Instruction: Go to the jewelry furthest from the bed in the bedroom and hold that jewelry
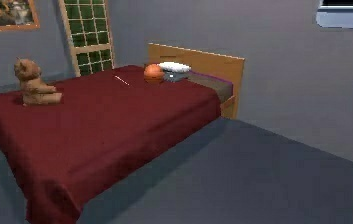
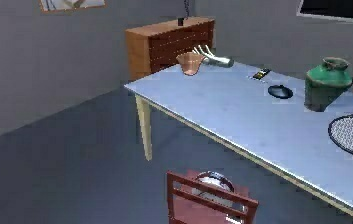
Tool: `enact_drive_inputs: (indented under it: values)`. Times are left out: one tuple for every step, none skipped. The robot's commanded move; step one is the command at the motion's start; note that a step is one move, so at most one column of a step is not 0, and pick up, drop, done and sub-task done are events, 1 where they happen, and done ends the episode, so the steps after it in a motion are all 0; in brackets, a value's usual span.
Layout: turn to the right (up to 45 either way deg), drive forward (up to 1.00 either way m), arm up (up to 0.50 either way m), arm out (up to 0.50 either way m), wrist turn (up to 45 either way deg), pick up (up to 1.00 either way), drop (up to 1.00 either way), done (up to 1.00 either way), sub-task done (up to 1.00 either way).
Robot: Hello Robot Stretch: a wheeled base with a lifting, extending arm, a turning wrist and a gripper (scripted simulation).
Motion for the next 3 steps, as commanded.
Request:
enact_drive_inputs:
  values:
    - [39.0,0.00,0.00,0.00,0.0,0.00,0.00,0.00,0.00]
    - [0.0,0.55,0.00,0.00,0.0,0.00,0.00,0.00,0.00]
    - [36.0,0.00,0.00,0.00,0.0,0.00,0.00,0.00,0.00]
